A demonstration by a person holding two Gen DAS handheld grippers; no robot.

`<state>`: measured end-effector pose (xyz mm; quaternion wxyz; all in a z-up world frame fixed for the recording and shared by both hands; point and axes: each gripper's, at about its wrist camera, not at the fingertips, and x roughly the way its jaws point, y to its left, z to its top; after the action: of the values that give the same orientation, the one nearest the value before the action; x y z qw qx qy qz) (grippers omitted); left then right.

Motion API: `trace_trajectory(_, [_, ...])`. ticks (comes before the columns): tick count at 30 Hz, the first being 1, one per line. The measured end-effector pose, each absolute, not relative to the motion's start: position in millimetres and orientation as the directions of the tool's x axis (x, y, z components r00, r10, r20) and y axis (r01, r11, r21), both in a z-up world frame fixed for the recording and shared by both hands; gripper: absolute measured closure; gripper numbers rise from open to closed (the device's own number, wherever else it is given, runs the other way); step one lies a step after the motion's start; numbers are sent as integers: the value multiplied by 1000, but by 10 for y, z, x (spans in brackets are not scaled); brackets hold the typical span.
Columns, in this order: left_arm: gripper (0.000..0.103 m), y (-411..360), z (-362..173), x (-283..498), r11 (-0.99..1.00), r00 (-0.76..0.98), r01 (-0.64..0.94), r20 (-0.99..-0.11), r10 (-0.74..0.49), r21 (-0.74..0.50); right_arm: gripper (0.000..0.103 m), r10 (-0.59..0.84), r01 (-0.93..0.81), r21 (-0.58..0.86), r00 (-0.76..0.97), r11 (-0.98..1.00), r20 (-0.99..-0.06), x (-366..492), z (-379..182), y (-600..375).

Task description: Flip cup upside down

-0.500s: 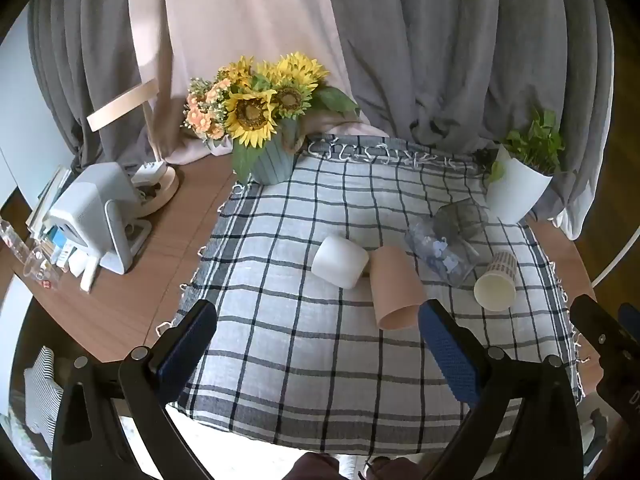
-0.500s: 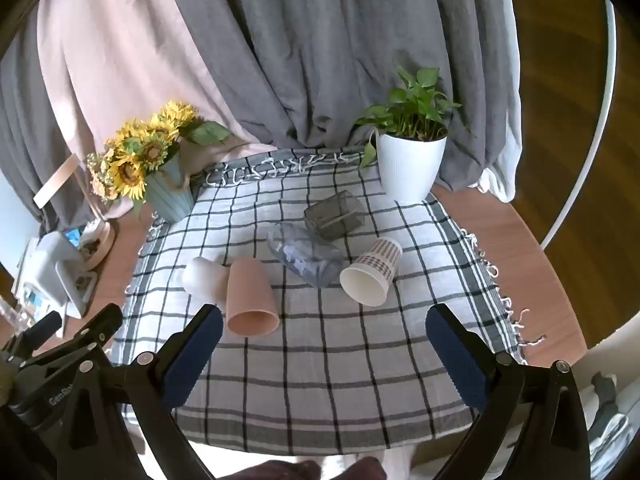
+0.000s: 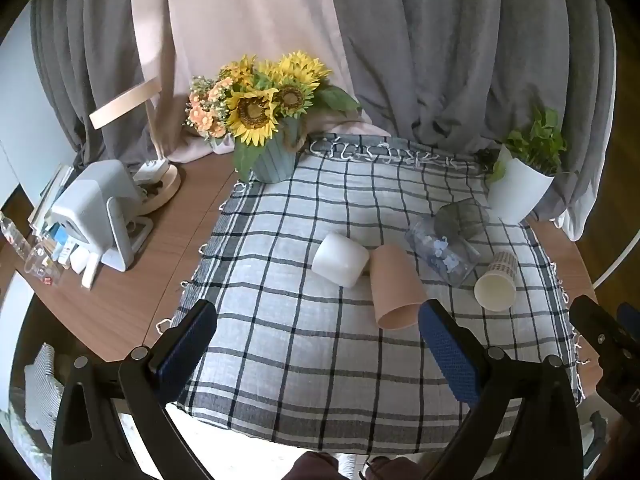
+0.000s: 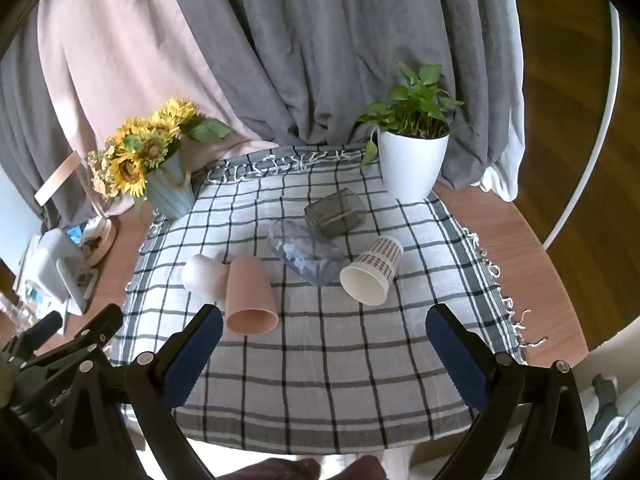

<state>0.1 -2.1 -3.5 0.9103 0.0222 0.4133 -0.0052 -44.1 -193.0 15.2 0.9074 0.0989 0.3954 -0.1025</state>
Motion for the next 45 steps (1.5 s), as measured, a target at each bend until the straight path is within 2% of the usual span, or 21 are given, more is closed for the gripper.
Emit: trace_trajectory(45, [0,50,-65,-21,1000,653,14,-758,11,26,1,-104,264,97,656,960,-748,-376,120,-1920])
